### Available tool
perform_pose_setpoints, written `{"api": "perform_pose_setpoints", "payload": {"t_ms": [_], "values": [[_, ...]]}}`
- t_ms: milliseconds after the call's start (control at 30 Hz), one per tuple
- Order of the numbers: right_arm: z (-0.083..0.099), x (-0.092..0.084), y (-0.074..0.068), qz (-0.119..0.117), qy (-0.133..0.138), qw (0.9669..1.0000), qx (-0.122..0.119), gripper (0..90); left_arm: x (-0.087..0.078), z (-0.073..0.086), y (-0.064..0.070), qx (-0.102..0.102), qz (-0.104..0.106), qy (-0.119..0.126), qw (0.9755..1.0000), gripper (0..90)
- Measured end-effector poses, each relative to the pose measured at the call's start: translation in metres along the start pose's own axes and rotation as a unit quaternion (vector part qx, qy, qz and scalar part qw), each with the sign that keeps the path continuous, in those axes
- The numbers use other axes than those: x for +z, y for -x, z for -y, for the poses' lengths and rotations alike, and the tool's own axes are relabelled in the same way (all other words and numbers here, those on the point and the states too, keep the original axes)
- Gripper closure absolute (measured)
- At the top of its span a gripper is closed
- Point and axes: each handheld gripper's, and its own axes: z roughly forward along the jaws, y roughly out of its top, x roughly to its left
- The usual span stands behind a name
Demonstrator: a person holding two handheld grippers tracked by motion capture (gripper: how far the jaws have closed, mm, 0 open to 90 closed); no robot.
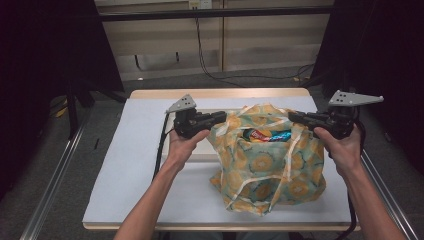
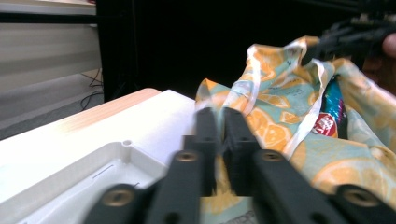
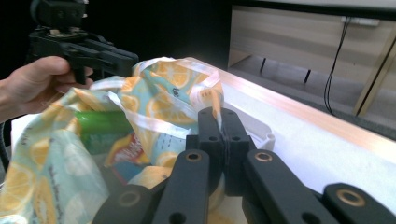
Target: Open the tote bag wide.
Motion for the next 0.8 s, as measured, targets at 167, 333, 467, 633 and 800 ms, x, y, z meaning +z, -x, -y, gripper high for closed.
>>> {"api": "perform_pose_setpoints", "payload": {"t_ms": [167, 333, 467, 633, 800], "values": [[0.009, -0.003, 0.010, 0.005, -0.002, 0.9998, 0.017, 88.9, -0.015, 0.000, 0.006, 0.006, -0.010, 0.007, 0.9999, 66.6], [0.015, -0.004, 0.010, -0.007, -0.002, 0.9998, 0.018, 85.1, -0.026, 0.000, 0.026, 0.014, 0.017, 0.011, 0.9997, 63.2], [0.016, -0.002, 0.007, -0.011, -0.001, 0.9998, 0.015, 81.6, -0.024, 0.001, 0.045, 0.042, 0.034, 0.005, 0.9985, 62.7], [0.015, -0.003, 0.005, -0.006, -0.004, 0.9999, 0.010, 80.5, -0.026, 0.003, 0.047, 0.042, 0.032, 0.016, 0.9985, 62.4], [0.015, -0.013, 0.013, 0.016, 0.008, 0.9996, 0.021, 87.9, -0.038, 0.000, 0.050, 0.049, 0.025, 0.025, 0.9982, 61.7]]}}
